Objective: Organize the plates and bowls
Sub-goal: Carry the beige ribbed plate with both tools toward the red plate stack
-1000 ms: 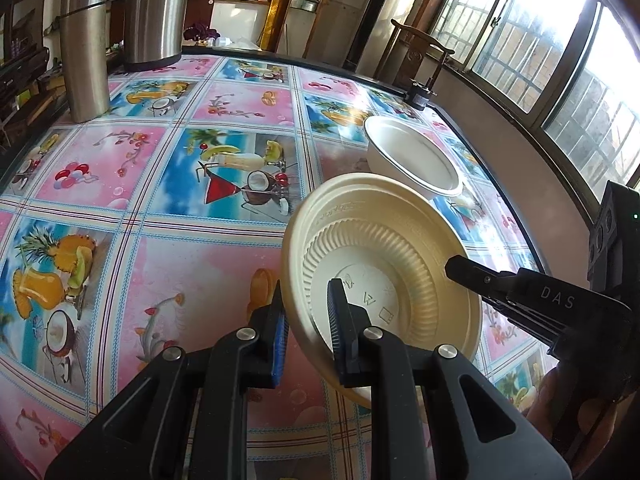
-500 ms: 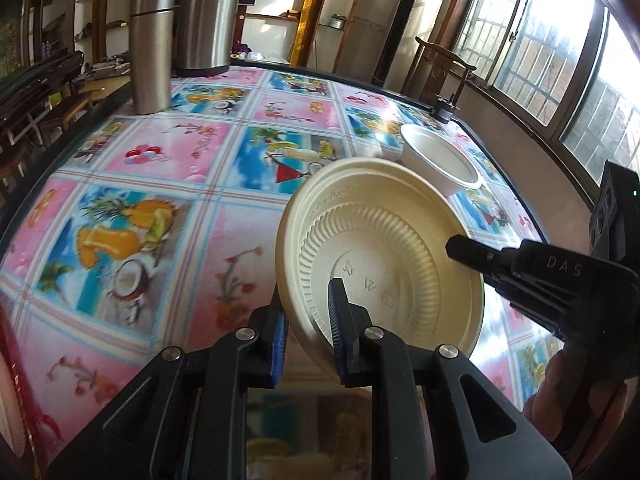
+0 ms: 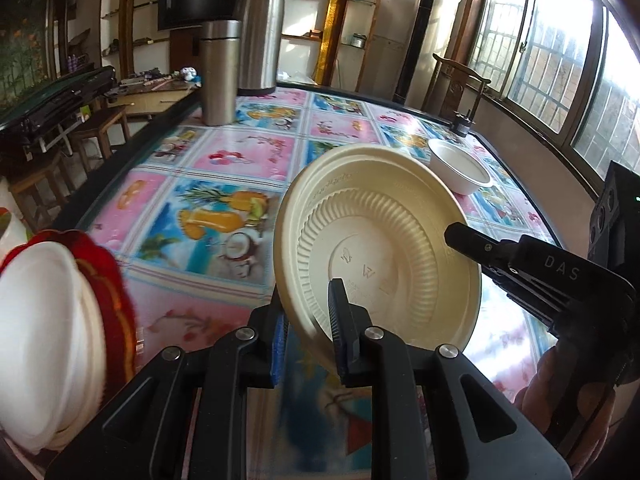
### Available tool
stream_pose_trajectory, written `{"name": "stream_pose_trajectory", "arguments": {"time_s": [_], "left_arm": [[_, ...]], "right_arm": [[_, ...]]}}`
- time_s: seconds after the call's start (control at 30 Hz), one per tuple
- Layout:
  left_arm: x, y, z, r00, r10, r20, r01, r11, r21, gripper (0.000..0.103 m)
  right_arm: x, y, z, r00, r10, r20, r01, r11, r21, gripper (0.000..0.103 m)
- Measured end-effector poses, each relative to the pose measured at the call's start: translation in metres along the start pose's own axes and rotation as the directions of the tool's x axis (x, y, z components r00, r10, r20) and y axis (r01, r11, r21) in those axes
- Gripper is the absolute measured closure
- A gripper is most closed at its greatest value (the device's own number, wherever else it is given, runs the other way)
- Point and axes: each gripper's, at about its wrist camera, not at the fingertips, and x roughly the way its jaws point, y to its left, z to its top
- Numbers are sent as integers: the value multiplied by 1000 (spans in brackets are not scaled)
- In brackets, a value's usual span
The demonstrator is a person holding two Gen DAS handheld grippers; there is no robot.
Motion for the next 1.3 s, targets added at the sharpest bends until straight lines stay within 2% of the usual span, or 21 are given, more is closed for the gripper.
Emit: {"name": "stream_pose_trajectory", "arguments": {"time_s": [0.13,0.67,0.97,1.3], "left_arm": [[-18,15,-4,999,37,27,-37,999,0,86],[-80,80,-13,979,159,127,-147,984,-104,86],[-97,107,-19,965,210,159,-184,969,-163,86],[-98,150,-27,959,244,141,-203,945,-254,86]], "right_arm": [[-8,19,-15,998,51,28,-51,998,-24,85],[-11,112,-50,983,183,-14,-183,976,-118,86],[-8,151,-66,979,197,-43,-202,964,-174,84],[21,193,-86,976,193,-105,-212,950,-230,83]]}}
